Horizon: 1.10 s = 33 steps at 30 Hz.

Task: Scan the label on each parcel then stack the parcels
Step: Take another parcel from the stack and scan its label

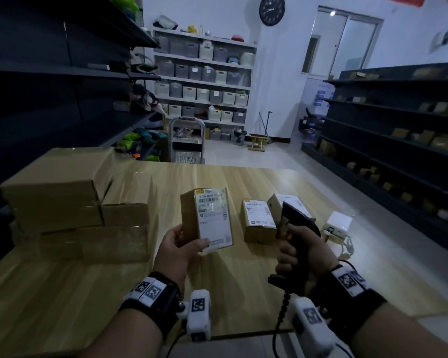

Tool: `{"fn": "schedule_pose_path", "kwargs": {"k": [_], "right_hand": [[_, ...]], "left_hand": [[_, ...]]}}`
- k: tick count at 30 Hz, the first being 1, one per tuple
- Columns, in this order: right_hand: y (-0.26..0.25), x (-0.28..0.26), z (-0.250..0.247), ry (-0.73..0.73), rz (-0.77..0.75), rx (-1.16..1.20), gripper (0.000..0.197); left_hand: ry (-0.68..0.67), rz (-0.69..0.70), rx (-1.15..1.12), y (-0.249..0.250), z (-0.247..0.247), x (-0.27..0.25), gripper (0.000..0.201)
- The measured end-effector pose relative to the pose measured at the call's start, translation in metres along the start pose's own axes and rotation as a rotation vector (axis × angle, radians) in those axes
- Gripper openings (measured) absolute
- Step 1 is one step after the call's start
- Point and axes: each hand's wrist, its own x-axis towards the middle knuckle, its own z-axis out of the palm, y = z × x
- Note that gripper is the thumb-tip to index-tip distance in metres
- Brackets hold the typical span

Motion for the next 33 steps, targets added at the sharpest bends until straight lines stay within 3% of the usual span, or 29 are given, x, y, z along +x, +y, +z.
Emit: {"fn": "schedule_pose_path", "kwargs": {"k": [2, 8, 15, 19, 25, 33], "right_hand": [[0.008, 0.015, -0.017, 0.006, -0.004, 0.088, 0.027], [0.023, 0.040, -0.054, -0.020, 0.023, 0.207, 0.030], [0.023, 0.049, -0.061, -0.051, 0.053, 0.333, 0.043], [0.023, 0.050, -0.059, -0.087, 0.077, 0.348, 0.043], [0.024, 0.055, -0.066, -0.143, 0.061, 0.374, 0.039], [0.028, 0.064, -0.073, -0.187, 0.061, 0.366, 0.044]], "left_hand": [[0.030, -0.014, -0.011, -0.003, 0.000, 0.003, 0.060], [0.066, -0.026, -0.077, -0.004, 0.002, 0.006, 0.032], [0.084, -0.030, -0.029, -0.004, 0.008, 0.005, 0.020], [0.040, -0.135, -0.066, 0.012, 0.031, 0.018, 0.027], [-0.017, -0.185, 0.084, 0.042, 0.099, 0.053, 0.034], [0.020, -0.212, 0.311, 0.036, 0.165, 0.089, 0.057]]}}
